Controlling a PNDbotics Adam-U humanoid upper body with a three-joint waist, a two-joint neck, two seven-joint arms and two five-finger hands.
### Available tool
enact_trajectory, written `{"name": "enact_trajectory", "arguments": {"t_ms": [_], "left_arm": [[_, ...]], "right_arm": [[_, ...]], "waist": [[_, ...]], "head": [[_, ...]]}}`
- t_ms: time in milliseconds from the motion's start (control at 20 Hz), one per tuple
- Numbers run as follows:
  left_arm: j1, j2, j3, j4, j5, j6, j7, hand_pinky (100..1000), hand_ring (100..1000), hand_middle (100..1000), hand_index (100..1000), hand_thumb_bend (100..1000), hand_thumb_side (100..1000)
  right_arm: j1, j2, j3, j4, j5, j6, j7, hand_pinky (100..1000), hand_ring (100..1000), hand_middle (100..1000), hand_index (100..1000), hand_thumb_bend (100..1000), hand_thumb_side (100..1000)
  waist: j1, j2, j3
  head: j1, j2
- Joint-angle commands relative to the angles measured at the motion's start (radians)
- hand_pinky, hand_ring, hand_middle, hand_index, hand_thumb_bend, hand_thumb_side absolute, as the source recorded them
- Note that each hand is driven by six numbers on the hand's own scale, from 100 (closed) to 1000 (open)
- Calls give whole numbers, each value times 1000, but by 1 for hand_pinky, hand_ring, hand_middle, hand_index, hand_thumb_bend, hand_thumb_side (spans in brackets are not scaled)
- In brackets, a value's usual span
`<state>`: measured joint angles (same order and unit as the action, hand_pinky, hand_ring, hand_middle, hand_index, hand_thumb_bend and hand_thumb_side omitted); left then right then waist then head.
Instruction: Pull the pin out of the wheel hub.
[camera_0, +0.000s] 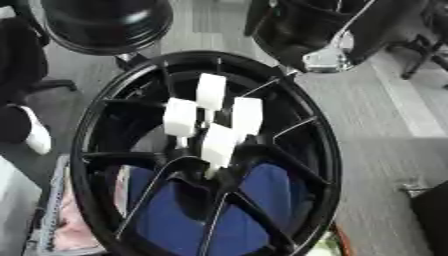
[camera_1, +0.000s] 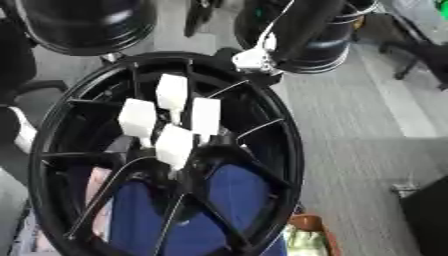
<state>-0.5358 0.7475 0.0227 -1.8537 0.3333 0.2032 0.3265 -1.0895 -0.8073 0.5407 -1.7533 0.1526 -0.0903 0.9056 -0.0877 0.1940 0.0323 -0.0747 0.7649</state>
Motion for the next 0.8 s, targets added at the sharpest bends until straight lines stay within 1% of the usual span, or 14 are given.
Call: {"name": "enact_trajectory", "arguments": {"t_ms": [50,300,600,800], "left_arm": [[-11,31,9,-8,1,-1,-2,753,846,721,830,261,700],[-12,30,8,-7,1,0,-3,753,845,721,830,260,701],[-11,30,7,-6,2,0,-5,755,846,721,830,258,702],[-10,31,7,-5,2,-1,-6,755,846,721,830,258,702]], "right_arm": [[-13,-19,11,21,21,-6,1,906,878,834,877,188,582],[-8,-16,40,49,59,-10,1,908,890,845,902,252,568],[4,-20,58,66,97,-14,1,907,894,845,910,290,555],[8,-24,61,68,124,-1,1,904,896,840,908,312,553]], "waist": [[5,-17,1],[2,-18,2],[0,-20,1],[-1,-22,-1]], "head": [[-4,5],[-5,5],[-4,5],[-3,5]]}}
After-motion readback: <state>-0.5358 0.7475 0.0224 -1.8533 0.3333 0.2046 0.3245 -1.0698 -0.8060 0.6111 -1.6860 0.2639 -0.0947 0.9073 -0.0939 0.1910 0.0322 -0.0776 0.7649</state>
